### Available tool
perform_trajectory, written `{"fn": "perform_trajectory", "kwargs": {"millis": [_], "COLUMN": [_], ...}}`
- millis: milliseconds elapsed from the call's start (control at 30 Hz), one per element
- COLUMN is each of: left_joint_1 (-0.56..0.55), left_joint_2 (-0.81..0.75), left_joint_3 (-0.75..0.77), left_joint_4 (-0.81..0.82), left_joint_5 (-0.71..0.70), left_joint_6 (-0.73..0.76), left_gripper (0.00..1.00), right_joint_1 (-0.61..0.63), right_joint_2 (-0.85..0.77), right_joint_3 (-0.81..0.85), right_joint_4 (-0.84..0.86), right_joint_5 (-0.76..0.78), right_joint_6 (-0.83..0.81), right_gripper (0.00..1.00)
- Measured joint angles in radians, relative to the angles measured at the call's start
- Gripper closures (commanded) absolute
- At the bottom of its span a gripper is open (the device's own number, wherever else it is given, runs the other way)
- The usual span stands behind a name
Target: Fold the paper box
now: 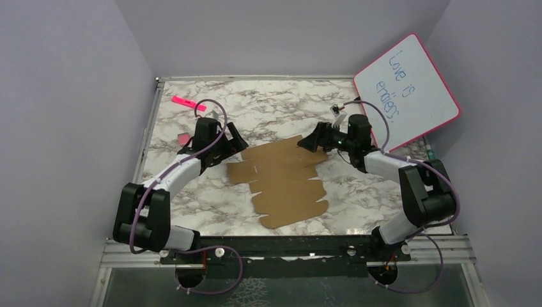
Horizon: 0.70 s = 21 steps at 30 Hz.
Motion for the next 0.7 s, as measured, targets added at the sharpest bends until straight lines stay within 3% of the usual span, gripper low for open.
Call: {"fn": "perform_trajectory", "kwargs": {"millis": [433,700], "left_joint_1": [0.010,0.010], "left_joint_2": [0.262,0.309], "left_joint_3": [0.094,0.114], "left_joint_4": [0.065,0.095], "left_joint_5": [0.045,0.084], "left_joint_6": [0.000,-0.003], "left_gripper": [0.15,0.18], "right_joint_1": [0.138,0.156], "right_joint_2": [0.191,0.266], "right_joint_3": [0.031,0.031], "right_joint_4": [0.216,0.248], "right_joint_5": [-0.025,-0.023], "right_joint_6": [0.145,0.171], "right_gripper": [0.08,0.08]}}
